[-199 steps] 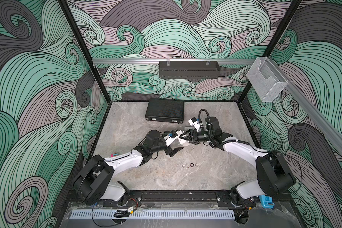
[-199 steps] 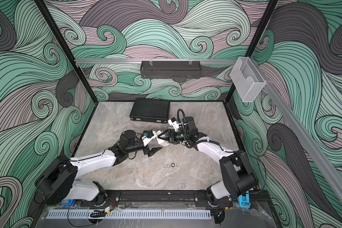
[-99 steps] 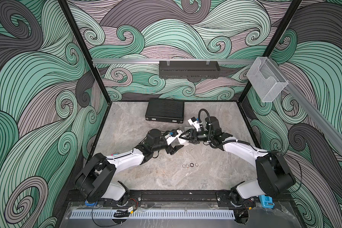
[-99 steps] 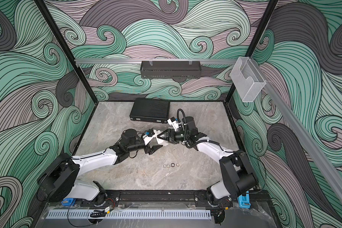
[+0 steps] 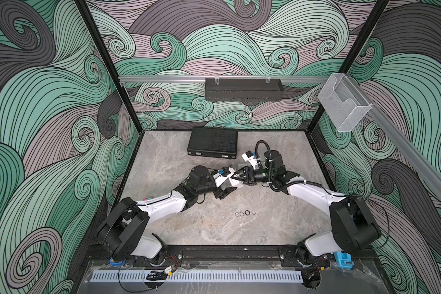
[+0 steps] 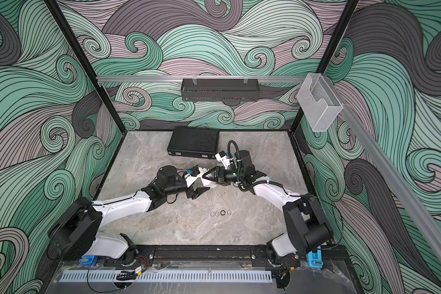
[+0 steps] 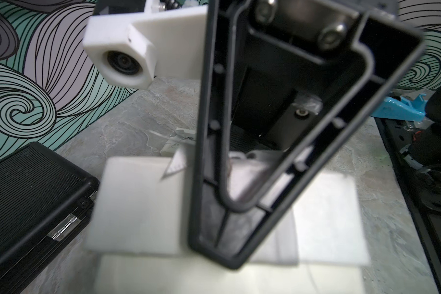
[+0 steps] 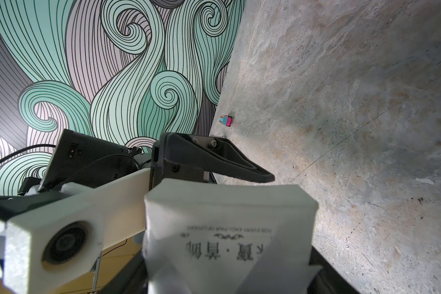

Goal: Take the rings out of the lift-off lid box
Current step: Open the lid on the jewelry box.

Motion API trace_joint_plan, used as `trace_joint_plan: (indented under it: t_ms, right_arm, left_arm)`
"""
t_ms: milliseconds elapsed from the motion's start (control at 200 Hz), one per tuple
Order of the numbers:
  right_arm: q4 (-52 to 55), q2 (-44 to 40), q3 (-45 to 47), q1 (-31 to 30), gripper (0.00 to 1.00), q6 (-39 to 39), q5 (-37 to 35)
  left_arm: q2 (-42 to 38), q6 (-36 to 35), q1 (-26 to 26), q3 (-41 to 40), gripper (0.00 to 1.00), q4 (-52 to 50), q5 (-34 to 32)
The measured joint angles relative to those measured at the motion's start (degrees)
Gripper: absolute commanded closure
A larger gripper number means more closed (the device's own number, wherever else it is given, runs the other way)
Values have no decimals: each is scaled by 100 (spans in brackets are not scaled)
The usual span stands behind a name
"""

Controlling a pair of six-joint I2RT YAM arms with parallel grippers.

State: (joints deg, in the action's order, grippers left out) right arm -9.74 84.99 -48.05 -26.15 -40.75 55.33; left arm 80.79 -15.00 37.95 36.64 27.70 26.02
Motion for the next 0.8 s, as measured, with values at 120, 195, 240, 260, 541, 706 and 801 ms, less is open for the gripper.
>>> trace_joint_plan:
  t_ms: [120, 195, 240, 260, 541, 706, 801]
  right_arm:
    - [2, 0, 0, 0, 27, 0, 2]
    - [2, 0, 2, -2, 27, 0, 2]
    - [4, 0, 4, -2, 27, 0, 7]
    - [2, 0, 4, -2, 27, 0, 7]
    - [-2, 0, 28, 4, 27, 0, 7]
    - [-35, -70, 94, 61, 26, -9, 15]
    - [-57, -149, 136, 109, 26, -24, 20]
  left_arm:
    - [0, -2, 0, 9, 32, -26, 15]
    - [0, -7, 0, 20, 34, -48, 15]
    - [0, -4, 0, 37, 35, -76, 13]
    - [0, -7, 0, 44, 35, -90, 13]
    - [0, -7, 0, 46, 35, -118, 13]
    - [-2, -7, 0, 50, 35, -120, 15]
    - [-2, -7, 0, 76, 35, -118, 15]
